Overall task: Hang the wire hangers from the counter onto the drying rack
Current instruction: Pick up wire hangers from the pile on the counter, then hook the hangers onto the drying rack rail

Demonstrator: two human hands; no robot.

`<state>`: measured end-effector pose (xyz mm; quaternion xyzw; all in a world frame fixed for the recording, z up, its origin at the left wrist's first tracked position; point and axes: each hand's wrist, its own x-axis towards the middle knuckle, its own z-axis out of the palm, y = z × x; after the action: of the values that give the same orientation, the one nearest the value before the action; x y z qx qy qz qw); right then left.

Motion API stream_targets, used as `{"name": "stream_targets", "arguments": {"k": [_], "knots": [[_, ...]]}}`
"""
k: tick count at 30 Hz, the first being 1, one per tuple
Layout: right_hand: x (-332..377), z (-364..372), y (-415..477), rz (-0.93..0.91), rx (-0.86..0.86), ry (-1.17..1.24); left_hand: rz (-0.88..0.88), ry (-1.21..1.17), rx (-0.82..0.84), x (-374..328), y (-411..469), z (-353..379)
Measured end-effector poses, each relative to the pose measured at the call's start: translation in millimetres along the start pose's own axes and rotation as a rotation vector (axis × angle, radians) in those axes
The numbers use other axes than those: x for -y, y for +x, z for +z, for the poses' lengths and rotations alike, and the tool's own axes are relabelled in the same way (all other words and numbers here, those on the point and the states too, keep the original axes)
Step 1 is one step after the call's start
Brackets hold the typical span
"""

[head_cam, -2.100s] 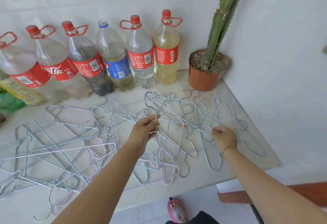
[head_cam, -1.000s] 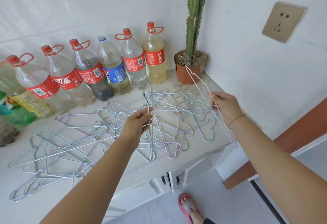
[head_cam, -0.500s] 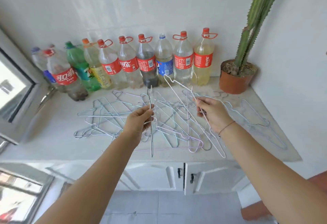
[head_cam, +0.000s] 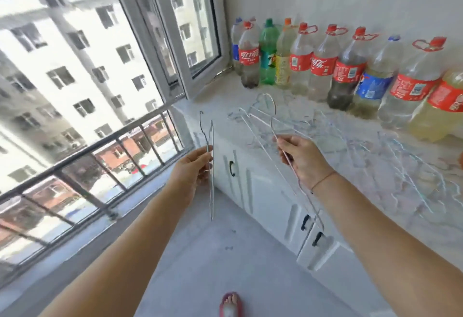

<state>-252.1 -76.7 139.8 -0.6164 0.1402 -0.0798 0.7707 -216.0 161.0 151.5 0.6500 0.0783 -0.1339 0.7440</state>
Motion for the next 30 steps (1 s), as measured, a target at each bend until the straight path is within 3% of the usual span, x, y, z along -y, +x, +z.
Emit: {"name": "stream_targets", "arguments": {"k": [13, 20, 30], "knots": [[-44, 239, -147, 0.107, 0.611, -0.021, 0.13, -0.173, -0.527, 11, -222, -237], [-79, 366, -304, 0.185, 0.906, -0.055, 0.213, -0.246, -0.778, 34, -392, -359], [-124, 506, -558, 0.332, 1.184, -0.005, 0.274, -0.301, -1.103, 68, -642, -506]]}}
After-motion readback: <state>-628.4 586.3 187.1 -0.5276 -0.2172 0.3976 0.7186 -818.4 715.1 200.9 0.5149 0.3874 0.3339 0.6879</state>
